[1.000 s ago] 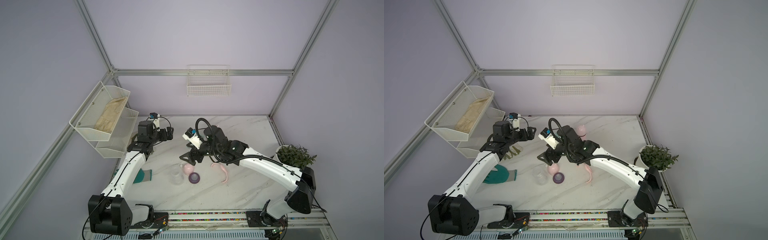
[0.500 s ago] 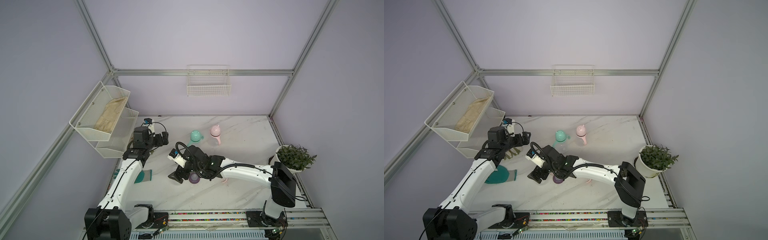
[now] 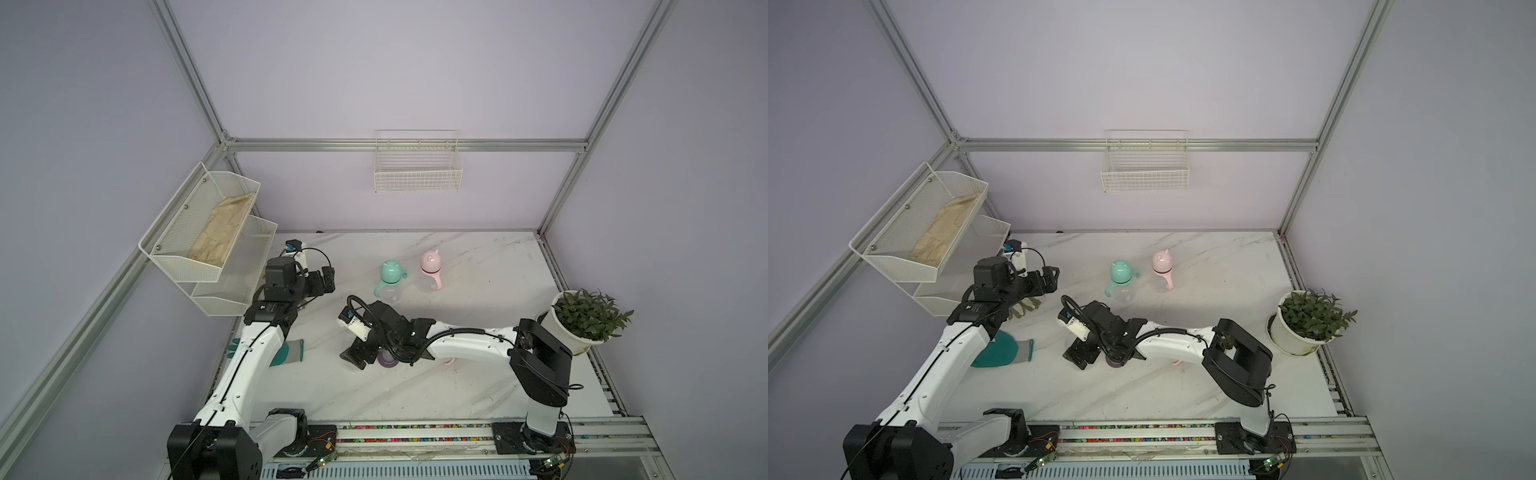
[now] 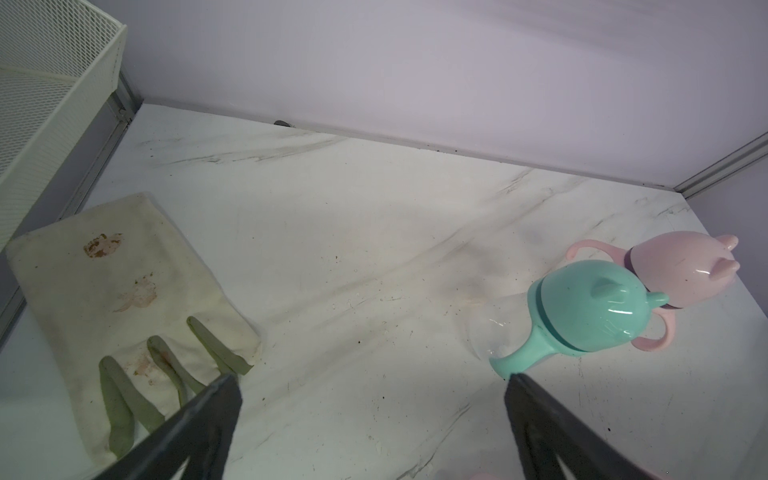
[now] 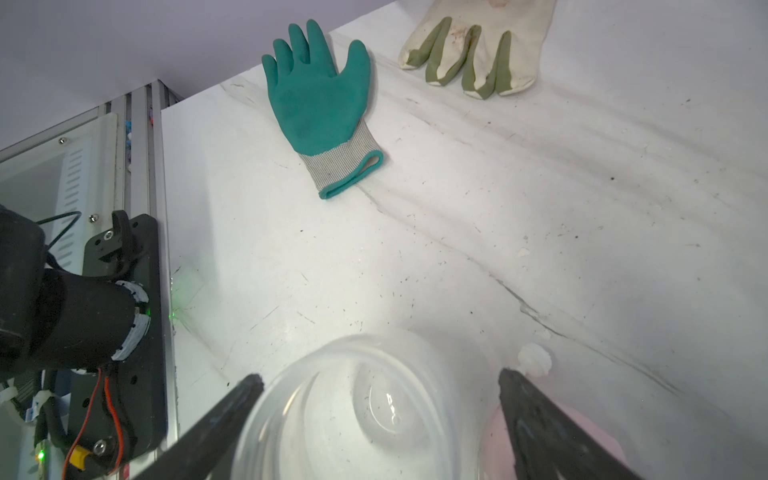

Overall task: Assemble the baby bottles
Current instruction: Pick up the baby bottle from the center of the board.

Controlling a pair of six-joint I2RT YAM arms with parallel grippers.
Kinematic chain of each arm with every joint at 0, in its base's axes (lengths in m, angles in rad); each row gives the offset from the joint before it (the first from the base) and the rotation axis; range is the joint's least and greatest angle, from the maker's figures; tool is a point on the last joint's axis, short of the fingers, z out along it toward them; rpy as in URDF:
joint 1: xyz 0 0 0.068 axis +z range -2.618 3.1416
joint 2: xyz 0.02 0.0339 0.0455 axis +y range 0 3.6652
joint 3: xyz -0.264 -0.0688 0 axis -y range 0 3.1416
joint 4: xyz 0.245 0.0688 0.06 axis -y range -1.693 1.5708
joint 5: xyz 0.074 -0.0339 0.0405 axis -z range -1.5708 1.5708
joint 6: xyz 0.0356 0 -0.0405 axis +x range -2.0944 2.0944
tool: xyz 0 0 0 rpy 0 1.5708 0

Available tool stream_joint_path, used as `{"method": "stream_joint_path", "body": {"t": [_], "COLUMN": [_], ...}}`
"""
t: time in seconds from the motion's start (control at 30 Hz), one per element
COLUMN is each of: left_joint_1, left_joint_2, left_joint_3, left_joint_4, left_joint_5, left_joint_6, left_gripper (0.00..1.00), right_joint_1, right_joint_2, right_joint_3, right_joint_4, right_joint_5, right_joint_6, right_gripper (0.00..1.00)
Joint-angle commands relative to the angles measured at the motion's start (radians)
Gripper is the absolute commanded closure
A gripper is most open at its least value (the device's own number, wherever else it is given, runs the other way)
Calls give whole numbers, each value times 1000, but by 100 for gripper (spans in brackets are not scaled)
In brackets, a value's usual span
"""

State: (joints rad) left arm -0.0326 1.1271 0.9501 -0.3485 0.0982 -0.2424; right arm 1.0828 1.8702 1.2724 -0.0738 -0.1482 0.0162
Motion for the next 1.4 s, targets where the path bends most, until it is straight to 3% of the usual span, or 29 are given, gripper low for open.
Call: {"method": "stream_joint_path", "body": {"t": [0.0, 0.23, 0.4, 0.57, 0.73, 0.93, 1.1, 1.37], "left_joint_1": [8, 9, 8, 9, 8, -9, -76, -194], "left_joint_2": [-26, -36, -44, -47, -35, 5, -15, 20], "left_joint_3": [-38, -61, -83, -104, -116, -92, -109, -54], "left_joint_4": [25, 58, 126, 311, 476, 535, 508, 371], "left_joint_5": [-8, 26, 118, 409, 671, 940, 959, 896], "left_joint_6": [11, 5, 6, 25, 25, 105, 202, 350], "left_gripper": [0, 0, 0, 0, 0, 1, 1, 1], "right_joint_1": [5, 4, -2, -62, -190, -308, -393, -397], "right_joint_2": [7, -2, -62, -180, -321, -400, -396, -327], "right_joint_3": [-26, -72, -83, -52, 0, 98, 206, 376], "right_joint_4": [90, 179, 181, 67, -127, -333, -385, -444], "right_joint_5": [-15, -40, -43, -67, -74, -72, -161, -331], "right_joint_6": [26, 69, 121, 190, 225, 205, 204, 211], "right_gripper": [13, 37, 46, 51, 55, 55, 57, 59]}}
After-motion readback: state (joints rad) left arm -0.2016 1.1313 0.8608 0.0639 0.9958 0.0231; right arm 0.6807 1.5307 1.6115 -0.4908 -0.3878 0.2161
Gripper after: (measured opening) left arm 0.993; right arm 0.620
